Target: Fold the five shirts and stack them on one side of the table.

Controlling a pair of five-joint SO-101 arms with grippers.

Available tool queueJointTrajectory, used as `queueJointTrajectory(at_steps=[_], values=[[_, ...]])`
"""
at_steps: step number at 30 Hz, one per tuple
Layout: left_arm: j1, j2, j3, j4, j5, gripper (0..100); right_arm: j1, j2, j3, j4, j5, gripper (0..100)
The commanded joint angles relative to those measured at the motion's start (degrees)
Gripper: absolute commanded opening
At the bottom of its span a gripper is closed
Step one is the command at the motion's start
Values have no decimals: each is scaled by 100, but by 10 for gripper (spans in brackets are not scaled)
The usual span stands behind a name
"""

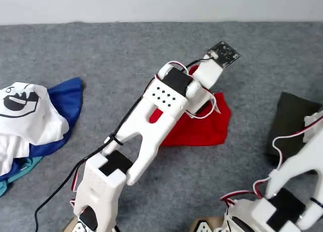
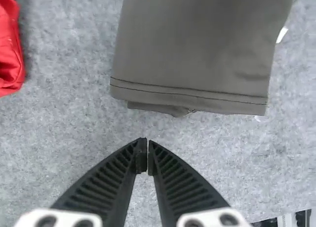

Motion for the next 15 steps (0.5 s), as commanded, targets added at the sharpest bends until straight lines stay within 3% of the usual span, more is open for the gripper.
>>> queueJointTrajectory(at_steps=[1, 10, 15], values=[[229, -167, -312, -334, 70, 13, 4, -400, -35, 215, 62, 9], [299, 1081, -1420, -360, 211, 19, 40, -629, -26, 224, 62, 9], [343, 1591, -2387, -62, 255, 158, 40, -725, -26, 224, 62, 9]])
